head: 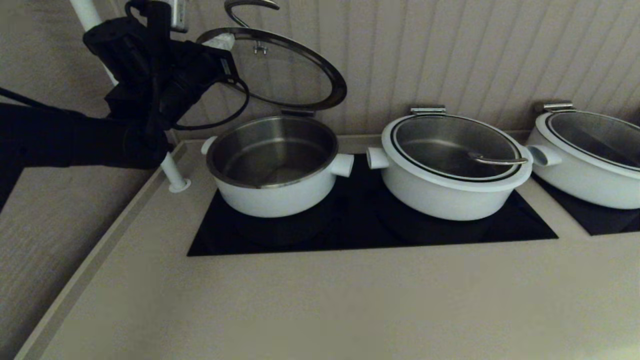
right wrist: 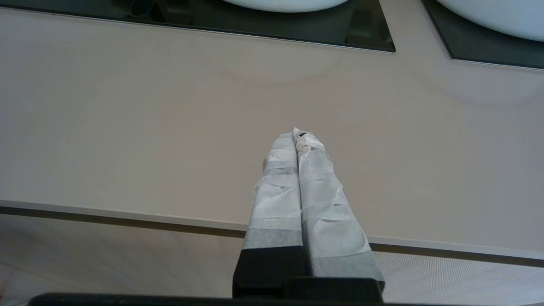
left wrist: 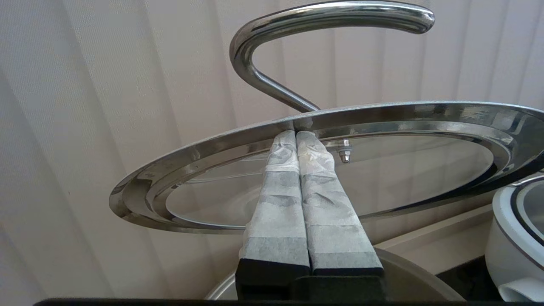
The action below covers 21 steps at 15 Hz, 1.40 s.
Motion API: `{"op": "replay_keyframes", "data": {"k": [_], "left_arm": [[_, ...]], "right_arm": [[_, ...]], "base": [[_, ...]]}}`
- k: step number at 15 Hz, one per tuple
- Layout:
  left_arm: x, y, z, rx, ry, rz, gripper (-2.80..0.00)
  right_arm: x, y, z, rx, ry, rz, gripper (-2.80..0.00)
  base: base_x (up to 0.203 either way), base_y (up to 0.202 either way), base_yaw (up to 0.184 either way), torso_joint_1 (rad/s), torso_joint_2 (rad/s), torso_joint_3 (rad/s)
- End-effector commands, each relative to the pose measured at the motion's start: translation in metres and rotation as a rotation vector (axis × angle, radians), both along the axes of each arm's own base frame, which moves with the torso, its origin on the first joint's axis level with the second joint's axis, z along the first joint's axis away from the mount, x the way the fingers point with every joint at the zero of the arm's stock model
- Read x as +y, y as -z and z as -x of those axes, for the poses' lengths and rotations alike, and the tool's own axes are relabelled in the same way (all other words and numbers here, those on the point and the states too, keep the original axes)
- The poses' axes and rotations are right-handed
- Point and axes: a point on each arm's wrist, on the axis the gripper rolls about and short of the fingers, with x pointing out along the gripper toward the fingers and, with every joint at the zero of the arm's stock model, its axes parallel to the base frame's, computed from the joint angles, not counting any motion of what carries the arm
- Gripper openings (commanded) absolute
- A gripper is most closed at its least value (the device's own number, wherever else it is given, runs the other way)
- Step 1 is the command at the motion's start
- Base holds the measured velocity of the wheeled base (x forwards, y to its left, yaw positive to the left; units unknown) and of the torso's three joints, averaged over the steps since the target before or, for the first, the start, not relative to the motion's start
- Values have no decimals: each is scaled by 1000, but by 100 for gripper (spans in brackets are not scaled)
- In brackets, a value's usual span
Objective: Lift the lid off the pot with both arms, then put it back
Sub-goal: Open the pot lid completely
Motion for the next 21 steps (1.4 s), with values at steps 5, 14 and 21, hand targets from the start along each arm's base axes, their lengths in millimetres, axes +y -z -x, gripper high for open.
{"op": "replay_keyframes", "data": {"k": [5,14,21], "left_arm": [[1,0,2,2,-2,0,-280],[2,-2,10,9,-9,0,-280],[6,6,23,59,-11,-10,-280]], "right_arm": [[0,0,0,2,-1,1,-280],[0,0,0,2,-1,1,-280],[0,0,0,2,-1,1,-280]], "base": [[0,0,0,0,0,0],[0,0,0,0,0,0],[0,0,0,0,0,0]]}}
